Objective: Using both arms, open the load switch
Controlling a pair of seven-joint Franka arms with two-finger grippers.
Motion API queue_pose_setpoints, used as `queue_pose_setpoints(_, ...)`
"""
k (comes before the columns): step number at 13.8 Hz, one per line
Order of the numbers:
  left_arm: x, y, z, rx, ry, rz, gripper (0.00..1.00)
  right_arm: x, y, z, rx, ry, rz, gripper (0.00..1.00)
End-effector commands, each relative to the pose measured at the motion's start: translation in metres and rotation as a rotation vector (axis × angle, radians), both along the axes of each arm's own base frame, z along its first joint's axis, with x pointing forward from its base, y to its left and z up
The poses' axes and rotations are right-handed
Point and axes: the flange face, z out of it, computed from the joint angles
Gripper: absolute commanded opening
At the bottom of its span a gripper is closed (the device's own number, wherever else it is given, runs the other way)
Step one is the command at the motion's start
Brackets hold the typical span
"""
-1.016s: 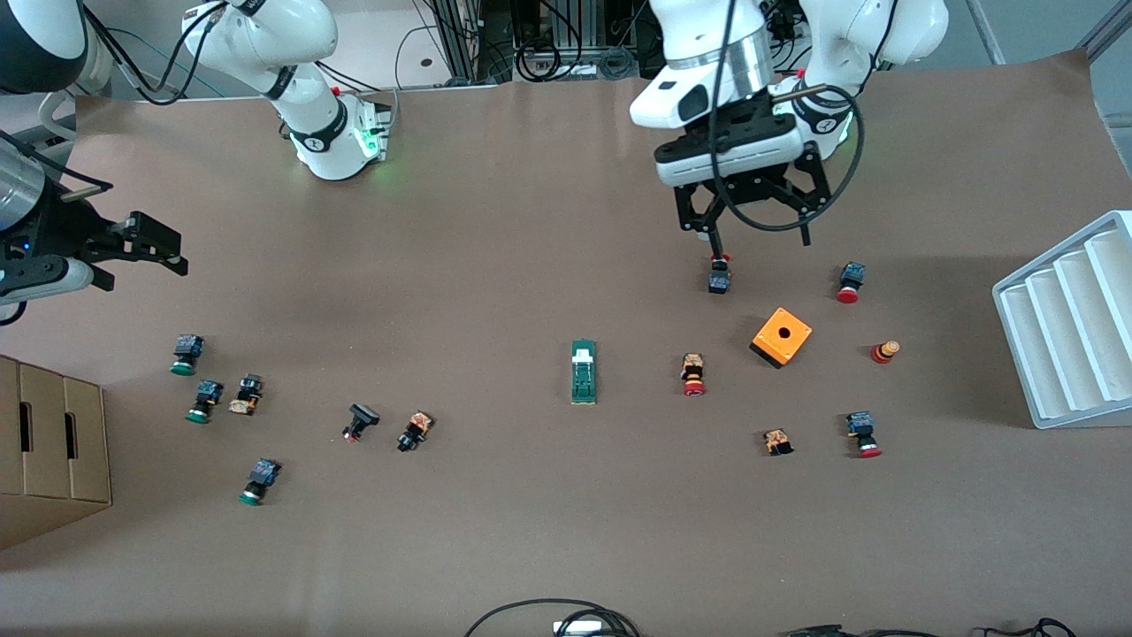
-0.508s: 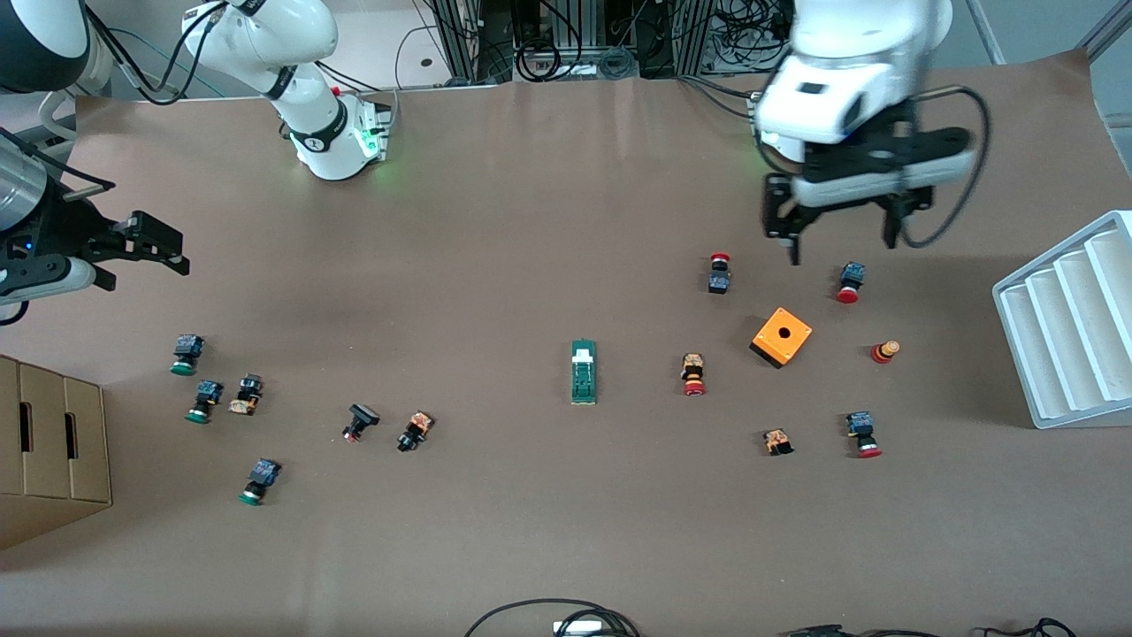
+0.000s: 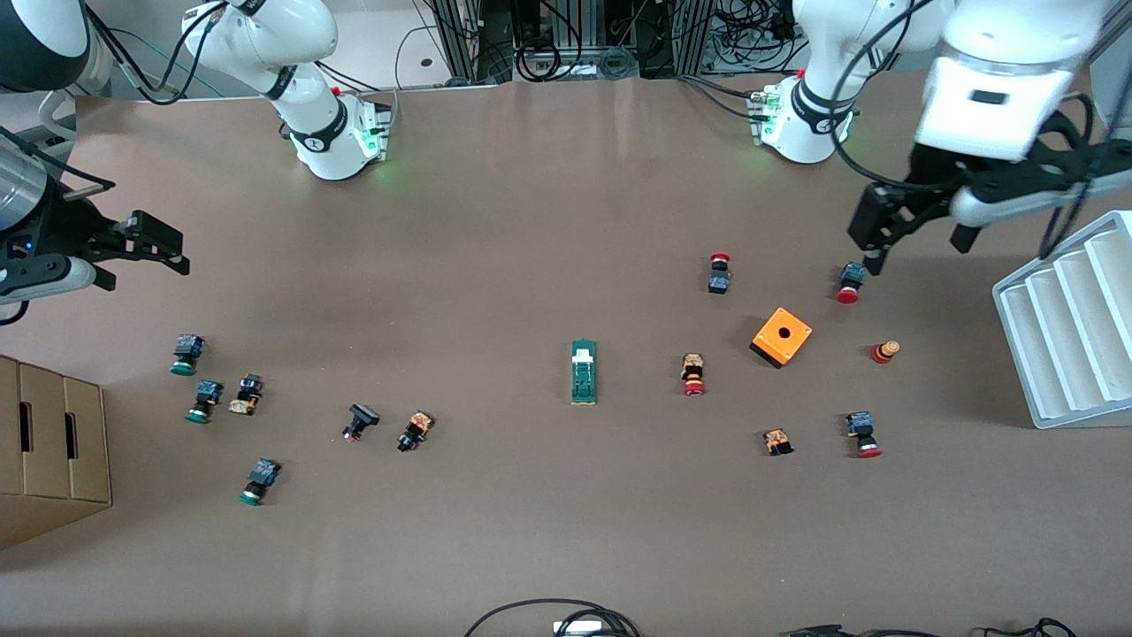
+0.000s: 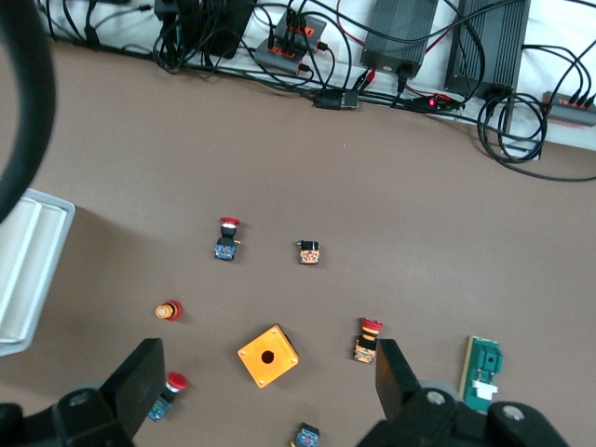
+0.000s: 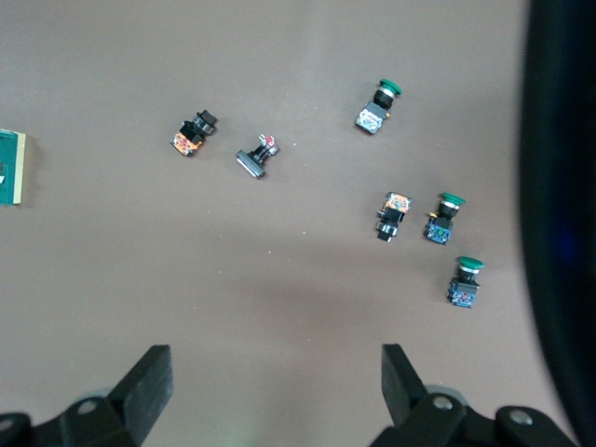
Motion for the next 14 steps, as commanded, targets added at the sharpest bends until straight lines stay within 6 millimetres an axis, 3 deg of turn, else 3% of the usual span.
queue_pose_setpoints(1, 0.002, 0.02, 0.018, -0.084, 0.005, 0.03, 1.0, 0.0, 0.0, 0.006, -0.017, -0.008, -0.005, 1.0)
queue_pose_setpoints(5, 0.012, 0.049, 0.014, -0.154, 0.027, 0.085, 1.0, 0.0, 0.001, 0.006, -0.018, -0.008, -0.003, 1.0)
queue_pose_setpoints(8, 0.025, 0.084, 0.004, -0.196, 0.052, 0.098, 1.0, 0.0, 0.002, 0.006, -0.018, -0.008, -0.002, 1.0)
queue_pose_setpoints(14, 0.047, 0.128, -0.037, -0.154, 0.138, 0.023, 1.0, 0.0, 0.004, 0.005, -0.02, -0.008, 0.011, 1.0)
